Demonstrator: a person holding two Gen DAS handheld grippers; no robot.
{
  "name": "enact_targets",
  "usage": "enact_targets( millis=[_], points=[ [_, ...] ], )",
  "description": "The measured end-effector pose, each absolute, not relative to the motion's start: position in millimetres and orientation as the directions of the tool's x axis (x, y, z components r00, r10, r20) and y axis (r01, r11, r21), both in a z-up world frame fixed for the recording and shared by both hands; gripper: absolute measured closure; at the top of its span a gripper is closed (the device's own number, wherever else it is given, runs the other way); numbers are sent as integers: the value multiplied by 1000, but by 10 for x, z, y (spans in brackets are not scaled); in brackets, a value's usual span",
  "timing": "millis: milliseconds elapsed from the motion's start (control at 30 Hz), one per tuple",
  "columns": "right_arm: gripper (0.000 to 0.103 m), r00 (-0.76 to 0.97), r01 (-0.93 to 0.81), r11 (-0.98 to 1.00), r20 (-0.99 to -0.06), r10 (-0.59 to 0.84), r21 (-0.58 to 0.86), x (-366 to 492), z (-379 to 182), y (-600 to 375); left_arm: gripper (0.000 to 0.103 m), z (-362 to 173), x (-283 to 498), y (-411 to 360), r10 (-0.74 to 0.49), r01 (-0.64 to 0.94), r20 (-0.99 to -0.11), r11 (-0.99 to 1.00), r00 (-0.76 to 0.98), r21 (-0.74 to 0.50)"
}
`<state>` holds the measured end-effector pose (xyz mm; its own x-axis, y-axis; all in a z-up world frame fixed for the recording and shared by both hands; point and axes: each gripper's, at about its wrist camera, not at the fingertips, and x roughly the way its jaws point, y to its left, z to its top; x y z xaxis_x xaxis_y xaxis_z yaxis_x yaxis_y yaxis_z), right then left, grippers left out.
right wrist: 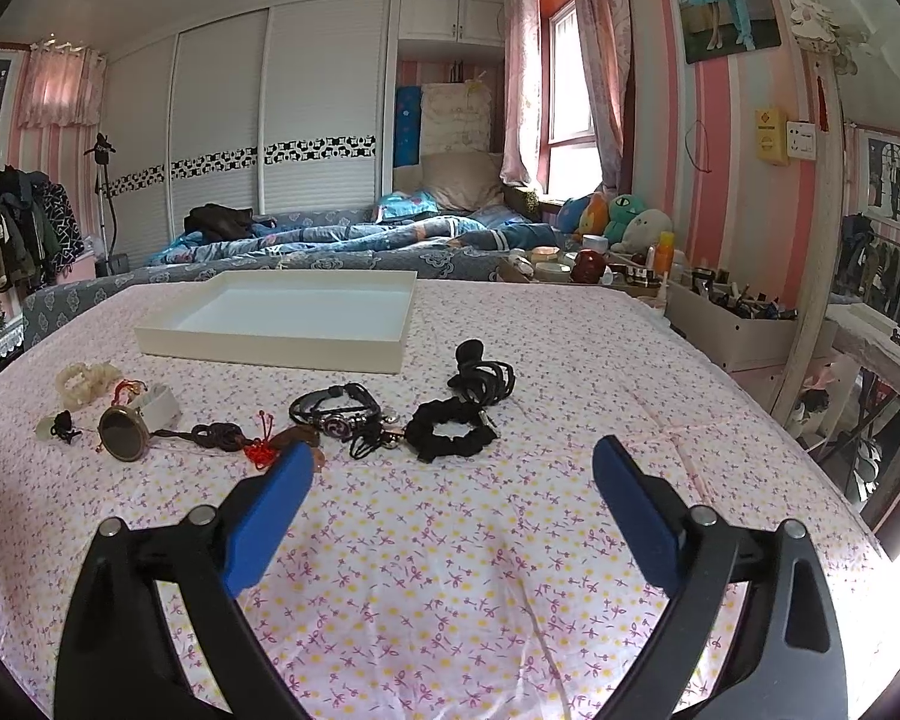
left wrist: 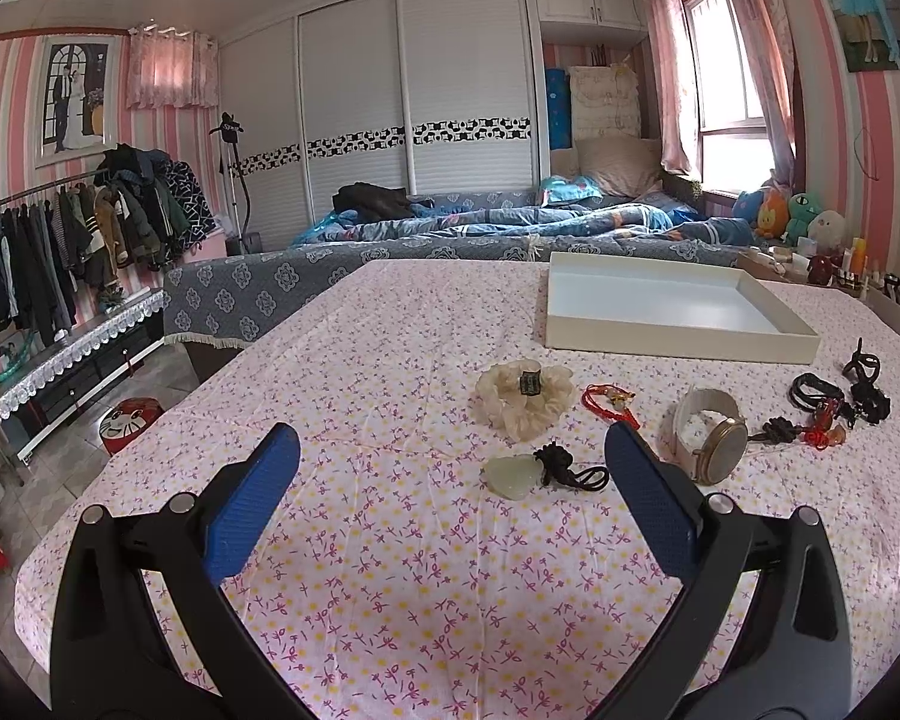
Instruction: Organize jewelry
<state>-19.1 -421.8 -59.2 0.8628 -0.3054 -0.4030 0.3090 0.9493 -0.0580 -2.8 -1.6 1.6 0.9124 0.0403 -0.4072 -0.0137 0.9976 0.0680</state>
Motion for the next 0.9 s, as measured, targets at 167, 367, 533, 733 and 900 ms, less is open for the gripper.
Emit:
enact_targets(
  millis=[167,367,533,733,900],
  points=[
    [9,861,306,950,-408,-304,-61,-166,-603,-4218,3,7,-5,-30,33,-2,-423,997,905,74],
    [9,863,306,951,-408,-298,-48,-174,-599,-4236,3,-16,85,-73,21,23,-463,996,886,89],
    [9,863,268,963,-452,-225,30,-54,-556,-4320,3,-16,262,-81,-45,75,-544,997,838,33],
    [12,862,196,980,-483,-154,37,408,-356,-4309,3,293,655,-32,-49,74,-522,997,852,28],
    [31,839,112,992,-541,-61,63,783,-387,-4263,3,161,1093,-117,-58,121,-582,990,811,70]
  ],
)
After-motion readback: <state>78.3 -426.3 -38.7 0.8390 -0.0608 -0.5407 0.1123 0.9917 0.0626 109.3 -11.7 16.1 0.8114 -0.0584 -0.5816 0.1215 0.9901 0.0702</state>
